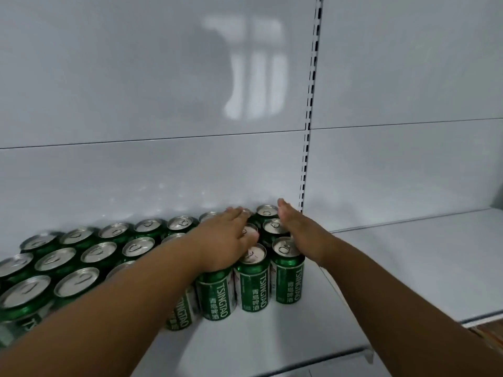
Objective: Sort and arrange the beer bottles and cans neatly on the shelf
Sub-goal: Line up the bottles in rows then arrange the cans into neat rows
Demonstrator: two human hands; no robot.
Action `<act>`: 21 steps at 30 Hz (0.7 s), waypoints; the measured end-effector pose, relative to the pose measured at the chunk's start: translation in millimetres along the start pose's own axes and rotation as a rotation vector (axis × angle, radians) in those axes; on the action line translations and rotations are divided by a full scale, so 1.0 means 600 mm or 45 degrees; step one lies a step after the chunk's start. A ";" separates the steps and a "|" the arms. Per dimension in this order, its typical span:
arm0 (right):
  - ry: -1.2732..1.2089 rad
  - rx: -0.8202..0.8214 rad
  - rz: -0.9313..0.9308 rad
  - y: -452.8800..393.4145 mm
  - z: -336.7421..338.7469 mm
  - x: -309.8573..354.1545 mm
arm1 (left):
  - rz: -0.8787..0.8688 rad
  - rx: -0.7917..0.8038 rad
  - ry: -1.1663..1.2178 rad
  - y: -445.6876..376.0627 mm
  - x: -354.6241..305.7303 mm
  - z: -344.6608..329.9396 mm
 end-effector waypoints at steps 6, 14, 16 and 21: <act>1.032 0.245 0.011 -0.050 -0.066 0.033 | 0.117 0.172 -0.128 0.053 0.090 -0.036; 1.356 0.278 -0.059 -0.052 -0.086 0.030 | 0.135 0.069 -0.116 0.057 0.094 -0.055; 1.347 0.286 -0.079 -0.048 -0.086 0.037 | 0.146 0.023 -0.068 0.064 0.096 -0.050; 1.292 0.248 -0.022 -0.021 -0.104 0.067 | 0.202 -0.099 -0.065 0.123 0.129 -0.029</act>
Point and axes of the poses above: each hand's wrist, its own y-axis away from the middle knuckle, its own z-axis out of the back of the hand, x = y × z, the point moved 2 cm from there along -y, towards the middle knuckle, and after that the axes turned 14 degrees about -y, right-handed, at the moved point
